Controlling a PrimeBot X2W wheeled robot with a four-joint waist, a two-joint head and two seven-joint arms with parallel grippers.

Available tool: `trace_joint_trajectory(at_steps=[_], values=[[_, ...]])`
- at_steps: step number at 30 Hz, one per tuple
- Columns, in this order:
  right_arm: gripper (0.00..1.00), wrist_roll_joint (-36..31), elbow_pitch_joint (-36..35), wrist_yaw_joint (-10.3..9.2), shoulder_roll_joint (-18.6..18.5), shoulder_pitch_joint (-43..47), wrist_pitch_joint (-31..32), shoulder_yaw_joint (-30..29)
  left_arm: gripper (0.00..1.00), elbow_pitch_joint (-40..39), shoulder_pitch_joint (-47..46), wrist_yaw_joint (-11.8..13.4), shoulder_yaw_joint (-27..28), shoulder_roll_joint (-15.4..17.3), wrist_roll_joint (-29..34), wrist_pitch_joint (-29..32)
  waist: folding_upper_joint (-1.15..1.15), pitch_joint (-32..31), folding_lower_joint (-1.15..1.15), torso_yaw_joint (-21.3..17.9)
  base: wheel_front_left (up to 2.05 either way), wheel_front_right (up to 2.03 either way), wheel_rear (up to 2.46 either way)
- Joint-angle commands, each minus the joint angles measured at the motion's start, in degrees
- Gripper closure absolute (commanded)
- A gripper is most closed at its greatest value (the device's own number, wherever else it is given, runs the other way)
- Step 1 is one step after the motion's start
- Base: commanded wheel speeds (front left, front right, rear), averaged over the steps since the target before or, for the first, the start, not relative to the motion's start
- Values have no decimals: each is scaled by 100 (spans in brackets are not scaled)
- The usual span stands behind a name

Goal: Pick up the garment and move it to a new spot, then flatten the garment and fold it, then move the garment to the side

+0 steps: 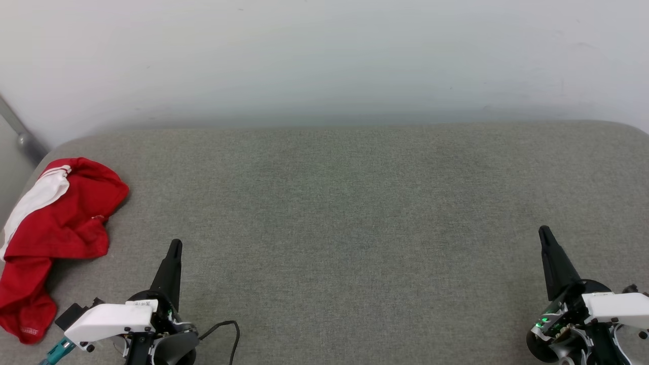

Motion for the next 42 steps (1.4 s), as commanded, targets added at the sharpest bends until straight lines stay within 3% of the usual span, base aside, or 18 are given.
trace_joint_trajectory(at_steps=[1, 16, 17, 33, 42], values=[[100, -24, 4, -2, 22, -69, 7, 3, 100, 4, -49, -19, 6, -3, 5, 8, 0, 0, 0, 0, 0, 0, 0], [100, -24, 4, -2, 22, -69, 7, 3, 100, 4, -49, -19, 6, -3, 5, 8, 0, 0, 0, 0, 0, 0, 0], [0, 0, 1, 0, 0, 0, 0, 0, 0, 2, 0, 1, 0, 0, 0, 0, 0, 0, 0, 0, 0, 0, 0], [0, -455, -139, -1, -28, 207, -378, 161, 0, -61, -22, 2, -529, 0, 177, -387, 0, -14, 0, -34, 0, 0, 0], [0, -1985, -347, -1, -126, 233, -613, 133, 0, -297, 12, 1, -532, 2, 1360, -614, 0, -29, 0, -63, 0, 0, 0]])
